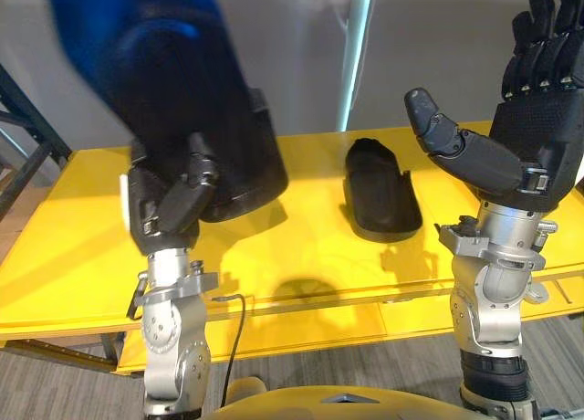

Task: Walk over and take three plastic housings, then place them on the shelf

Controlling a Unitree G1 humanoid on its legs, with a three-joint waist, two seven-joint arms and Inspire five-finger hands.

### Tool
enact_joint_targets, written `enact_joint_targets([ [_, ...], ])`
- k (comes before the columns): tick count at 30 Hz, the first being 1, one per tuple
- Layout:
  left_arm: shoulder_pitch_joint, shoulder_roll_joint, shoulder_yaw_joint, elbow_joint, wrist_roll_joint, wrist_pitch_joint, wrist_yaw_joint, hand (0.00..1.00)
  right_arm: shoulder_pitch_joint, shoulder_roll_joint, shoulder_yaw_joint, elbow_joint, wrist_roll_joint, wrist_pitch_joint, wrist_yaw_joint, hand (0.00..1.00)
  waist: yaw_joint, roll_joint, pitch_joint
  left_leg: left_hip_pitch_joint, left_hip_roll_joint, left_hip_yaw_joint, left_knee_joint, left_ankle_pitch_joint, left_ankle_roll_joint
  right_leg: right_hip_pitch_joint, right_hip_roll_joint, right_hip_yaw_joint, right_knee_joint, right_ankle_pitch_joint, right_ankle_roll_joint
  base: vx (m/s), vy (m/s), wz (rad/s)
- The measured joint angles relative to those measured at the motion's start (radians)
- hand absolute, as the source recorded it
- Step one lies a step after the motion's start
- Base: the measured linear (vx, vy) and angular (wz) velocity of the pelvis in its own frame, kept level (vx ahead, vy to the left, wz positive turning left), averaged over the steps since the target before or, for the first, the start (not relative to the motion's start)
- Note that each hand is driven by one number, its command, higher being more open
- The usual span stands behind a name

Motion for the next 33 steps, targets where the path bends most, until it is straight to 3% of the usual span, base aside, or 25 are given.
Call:
enact_joint_targets([
  [6,0.009,0.043,0.07,0.066,0.081,0.205,-0.006,0.0,0.061,0.02,-0.065,-0.001,0.004,0.005,0.023,1.0,-0.023,-0.008,0.008,0.067,-0.051,0.015,-0.146,0.055,0.01,0.038,-0.03,0.002,-0.063,0.015,0.024,-0.03,0.062,0.05],
  [8,0.013,0.05,0.116,0.083,0.079,0.309,-0.033,0.0,0.091,0.052,-0.066,-0.001,0.004,0.022,0.026,1.0,-0.038,-0.007,0.015,0.081,-0.057,0.028,-0.195,0.076,0.012,0.038,-0.032,0.003,-0.08,0.027,0.044,-0.04,0.029,-0.03],
  [11,0.028,0.074,0.142,0.111,0.08,0.395,-0.088,0.0,0.11,0.065,-0.06,-0.001,0.004,0.046,0.037,1.0,-0.044,-0.008,0.019,0.107,-0.057,0.05,-0.238,0.096,0.014,0.039,-0.033,0.005,-0.08,0.032,0.05,0.0,0.018,-0.04],
  [16,0.034,0.087,0.154,0.145,0.065,0.421,-0.166,0.0,0.117,0.066,-0.02,0.0,0.009,0.077,0.049,1.0,-0.043,-0.011,0.02,0.124,-0.057,0.061,-0.245,0.095,0.015,0.05,-0.034,0.006,-0.081,0.039,0.055,0.01,0.016,-0.03],
  [19,-0.021,0.116,0.143,0.208,0.008,0.449,-0.191,0.0,0.117,0.065,0.02,0.003,0.025,0.082,0.073,1.0,-0.044,-0.008,0.019,0.127,-0.052,0.083,-0.245,0.093,0.015,0.051,-0.034,0.006,-0.081,0.046,0.055,0.01,0.015,-0.03],
  [26,-0.177,0.118,0.089,0.431,-0.129,0.495,-0.164,0.0,0.11,0.058,0.092,0.013,0.028,0.089,0.103,1.0,-0.05,-0.005,0.013,0.142,-0.045,0.131,-0.245,0.093,0.018,0.053,-0.034,0.01,-0.085,0.07,0.054,-0.01,0.031,-0.08],
  [30,-0.269,0.118,0.072,0.555,-0.133,0.496,-0.123,0.0,0.098,0.053,0.123,0.046,0.047,0.091,0.133,1.0,-0.056,0.01,-0.007,0.143,-0.046,0.141,-0.246,0.094,0.018,0.054,-0.033,0.021,-0.098,0.075,0.057,-0.02,0.022,-0.07],
  [31,-0.293,0.118,0.072,0.591,-0.14,0.496,-0.108,1.0,0.09,0.046,0.136,0.063,0.058,0.094,0.138,1.0,-0.06,0.017,-0.013,0.144,-0.046,0.144,-0.246,0.095,0.018,0.053,-0.032,0.028,-0.1,0.075,0.057,-0.02,0.018,-0.08],
  [33,-0.324,0.117,0.072,0.64,-0.155,0.495,-0.083,1.0,0.087,0.043,0.144,0.073,0.069,0.108,0.148,1.0,-0.066,0.027,-0.019,0.144,-0.045,0.148,-0.246,0.097,0.019,0.053,-0.032,0.032,-0.104,0.075,0.057,-0.03,0.016,-0.07],
])
